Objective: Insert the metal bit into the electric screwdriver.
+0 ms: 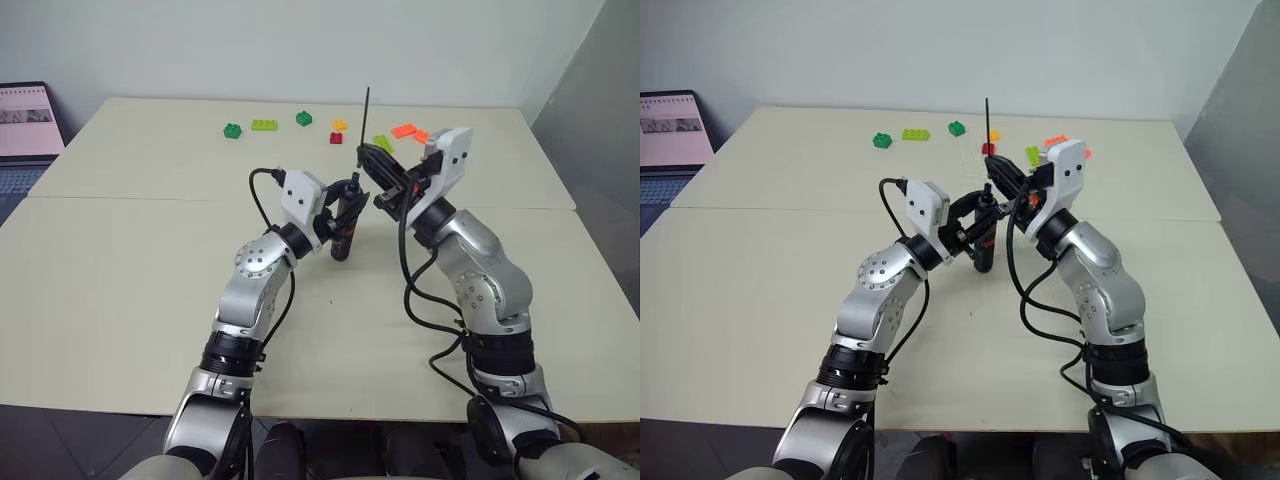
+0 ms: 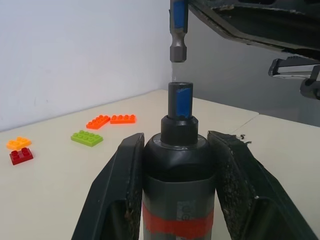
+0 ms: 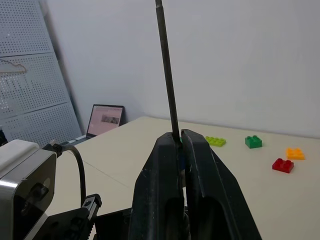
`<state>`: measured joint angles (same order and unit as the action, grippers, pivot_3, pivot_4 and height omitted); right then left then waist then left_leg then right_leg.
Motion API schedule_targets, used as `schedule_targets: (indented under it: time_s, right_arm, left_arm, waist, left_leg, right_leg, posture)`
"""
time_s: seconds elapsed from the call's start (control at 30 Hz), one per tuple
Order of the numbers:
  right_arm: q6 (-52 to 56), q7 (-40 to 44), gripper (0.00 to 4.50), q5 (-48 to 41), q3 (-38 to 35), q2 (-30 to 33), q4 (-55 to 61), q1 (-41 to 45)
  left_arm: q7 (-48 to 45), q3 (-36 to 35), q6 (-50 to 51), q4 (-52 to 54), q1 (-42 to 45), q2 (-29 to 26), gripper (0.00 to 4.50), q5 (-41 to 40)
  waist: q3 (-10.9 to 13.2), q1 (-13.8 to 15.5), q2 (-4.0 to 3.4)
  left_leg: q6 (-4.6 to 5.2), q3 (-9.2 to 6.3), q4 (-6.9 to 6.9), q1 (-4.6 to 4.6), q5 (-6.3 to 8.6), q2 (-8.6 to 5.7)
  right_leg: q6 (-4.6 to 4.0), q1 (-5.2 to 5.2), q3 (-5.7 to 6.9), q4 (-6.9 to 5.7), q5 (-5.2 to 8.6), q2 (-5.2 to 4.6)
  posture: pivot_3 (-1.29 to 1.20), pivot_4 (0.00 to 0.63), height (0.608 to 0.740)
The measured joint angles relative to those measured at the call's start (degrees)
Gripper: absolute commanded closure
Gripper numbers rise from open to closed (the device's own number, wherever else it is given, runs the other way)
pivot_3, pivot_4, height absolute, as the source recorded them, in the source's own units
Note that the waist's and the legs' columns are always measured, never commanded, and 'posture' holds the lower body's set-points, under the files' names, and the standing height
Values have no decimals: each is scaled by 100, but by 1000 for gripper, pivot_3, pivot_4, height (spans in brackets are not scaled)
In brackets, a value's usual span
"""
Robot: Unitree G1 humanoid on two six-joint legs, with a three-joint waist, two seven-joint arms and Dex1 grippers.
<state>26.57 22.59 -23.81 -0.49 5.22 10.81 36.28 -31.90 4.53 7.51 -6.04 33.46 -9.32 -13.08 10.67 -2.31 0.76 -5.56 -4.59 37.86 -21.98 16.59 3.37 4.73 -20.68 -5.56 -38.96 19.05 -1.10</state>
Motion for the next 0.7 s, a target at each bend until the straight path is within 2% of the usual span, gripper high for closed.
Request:
schedule_targets:
  time_s: [0.7]
  right_arm:
    - [-79, -16, 4500, 16, 182, 18, 13, -154]
  left_arm:
    - [-10, 0, -22, -3, 1, -58, 2864, 0]
  waist:
    - [0, -57, 0]
  left_leg:
    - [0, 0, -2, -1, 0, 0]
  right_leg:
    - [0, -1, -1, 1, 0, 0]
  posture:
    - [0, 150, 740]
